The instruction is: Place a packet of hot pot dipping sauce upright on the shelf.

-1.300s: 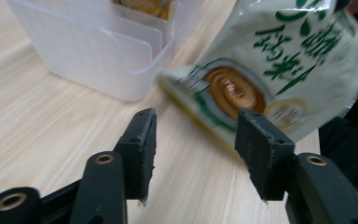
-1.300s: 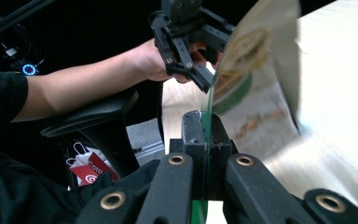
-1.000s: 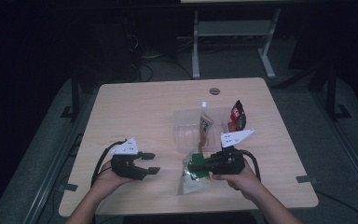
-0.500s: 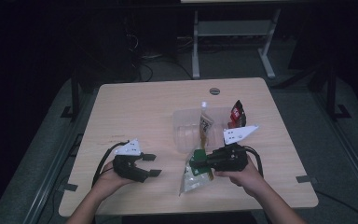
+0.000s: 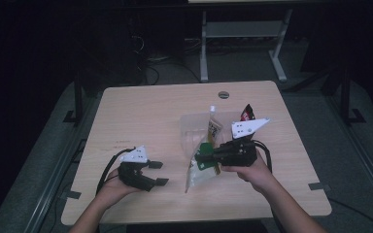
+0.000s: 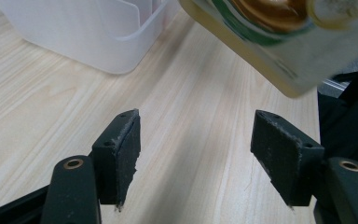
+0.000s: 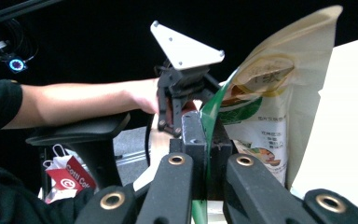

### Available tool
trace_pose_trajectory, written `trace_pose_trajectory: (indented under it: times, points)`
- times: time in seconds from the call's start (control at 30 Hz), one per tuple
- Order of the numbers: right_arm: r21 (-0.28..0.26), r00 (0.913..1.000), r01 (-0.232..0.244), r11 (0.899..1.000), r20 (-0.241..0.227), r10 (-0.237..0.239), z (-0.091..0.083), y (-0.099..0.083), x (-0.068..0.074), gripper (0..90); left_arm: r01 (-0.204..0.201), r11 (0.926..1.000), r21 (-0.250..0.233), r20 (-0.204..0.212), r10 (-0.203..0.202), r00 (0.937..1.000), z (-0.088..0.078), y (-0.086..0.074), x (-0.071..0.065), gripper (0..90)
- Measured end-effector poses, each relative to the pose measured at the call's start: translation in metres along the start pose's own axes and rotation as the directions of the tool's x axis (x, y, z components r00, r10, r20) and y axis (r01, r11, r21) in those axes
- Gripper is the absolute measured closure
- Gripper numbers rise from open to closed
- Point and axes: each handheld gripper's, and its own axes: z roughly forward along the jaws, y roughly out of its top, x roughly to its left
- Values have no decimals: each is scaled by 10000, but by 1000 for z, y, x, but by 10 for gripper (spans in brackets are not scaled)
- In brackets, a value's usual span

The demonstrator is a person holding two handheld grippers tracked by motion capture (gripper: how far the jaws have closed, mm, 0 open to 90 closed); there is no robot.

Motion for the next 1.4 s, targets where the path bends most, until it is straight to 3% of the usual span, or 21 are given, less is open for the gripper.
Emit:
trace_pose_trajectory:
  times: [0.4,0.87,1.07,1.4]
  points:
    - [161,9979,339,9993,544,-347,0,35,-21,900,117,9999,-25,13,-117,9999,0,0,0,309]
    - [407,9911,235,9989,1298,-286,2,63,-57,900,73,9999,-85,-16,-73,10000,-2,-1,1,310]
    - [621,9878,110,9980,1541,-205,6,68,-70,900,81,10000,-13,-39,-81,10000,-3,-1,1,309]
    - [735,9817,-328,9968,1894,184,12,61,-88,900,218,9998,-21,-8,-218,9998,-3,-2,0,309]
